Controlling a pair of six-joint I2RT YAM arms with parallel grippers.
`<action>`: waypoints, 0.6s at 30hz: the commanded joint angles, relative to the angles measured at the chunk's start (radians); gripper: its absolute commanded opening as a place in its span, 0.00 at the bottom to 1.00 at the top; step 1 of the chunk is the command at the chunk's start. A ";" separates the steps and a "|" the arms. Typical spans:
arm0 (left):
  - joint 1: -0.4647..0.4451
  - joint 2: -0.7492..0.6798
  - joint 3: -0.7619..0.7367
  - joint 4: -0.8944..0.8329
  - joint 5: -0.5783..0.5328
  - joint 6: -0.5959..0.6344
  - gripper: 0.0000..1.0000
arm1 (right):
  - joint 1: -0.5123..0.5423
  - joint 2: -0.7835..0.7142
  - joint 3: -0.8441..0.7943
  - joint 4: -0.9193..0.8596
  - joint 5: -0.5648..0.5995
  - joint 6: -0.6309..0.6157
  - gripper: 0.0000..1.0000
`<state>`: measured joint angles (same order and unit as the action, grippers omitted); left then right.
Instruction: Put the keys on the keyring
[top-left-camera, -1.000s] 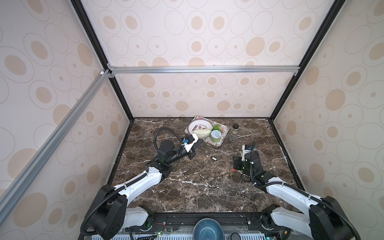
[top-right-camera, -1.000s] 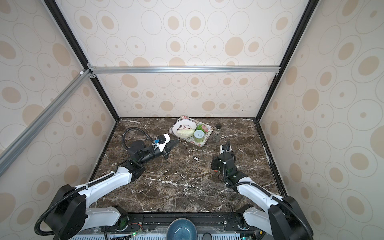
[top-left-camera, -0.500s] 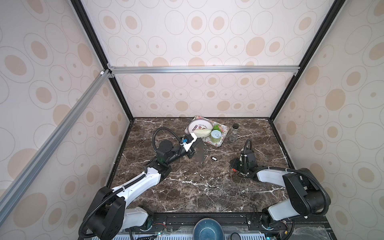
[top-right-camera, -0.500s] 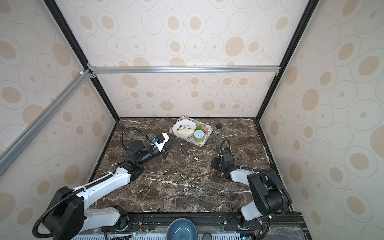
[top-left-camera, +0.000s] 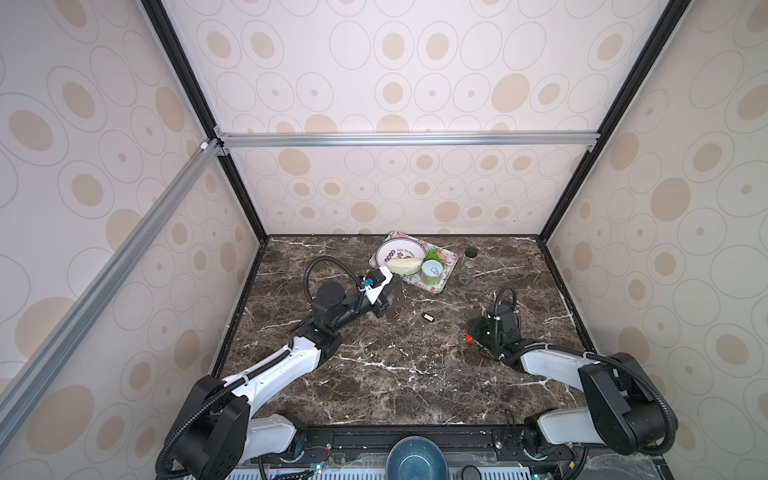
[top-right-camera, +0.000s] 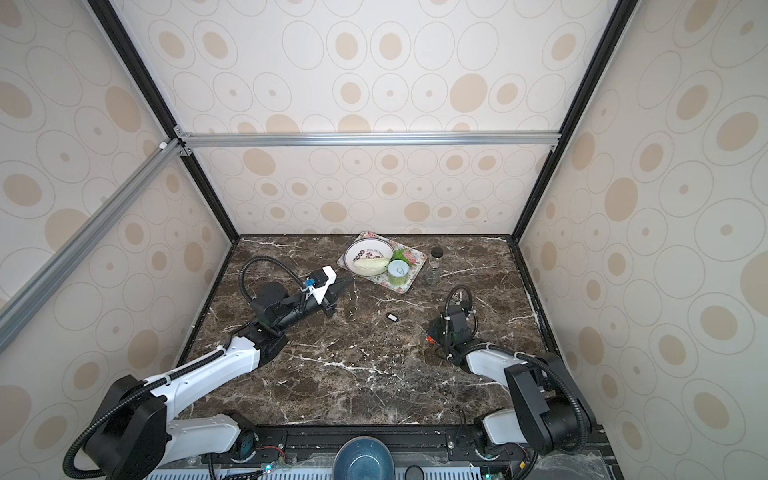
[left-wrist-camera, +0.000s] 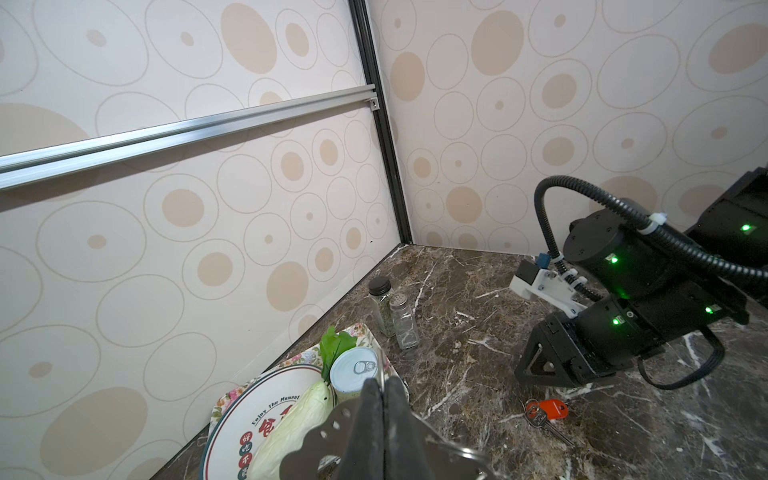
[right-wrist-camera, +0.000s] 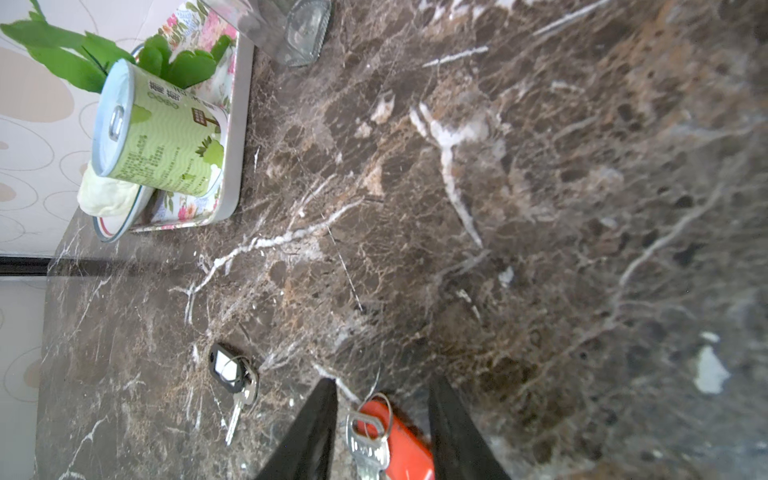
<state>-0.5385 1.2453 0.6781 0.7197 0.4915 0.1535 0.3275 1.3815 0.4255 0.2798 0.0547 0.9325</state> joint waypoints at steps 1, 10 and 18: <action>0.006 -0.022 0.013 0.050 0.014 -0.008 0.00 | 0.016 0.030 -0.008 0.030 -0.013 0.032 0.38; 0.005 -0.021 0.008 0.057 0.006 -0.006 0.00 | 0.045 0.140 0.064 0.080 -0.083 0.018 0.33; 0.005 -0.023 0.014 0.044 -0.014 0.004 0.00 | 0.052 0.208 0.138 0.067 -0.089 -0.028 0.26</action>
<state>-0.5385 1.2449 0.6773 0.7238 0.4866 0.1532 0.3733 1.5661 0.5312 0.3634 -0.0280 0.9188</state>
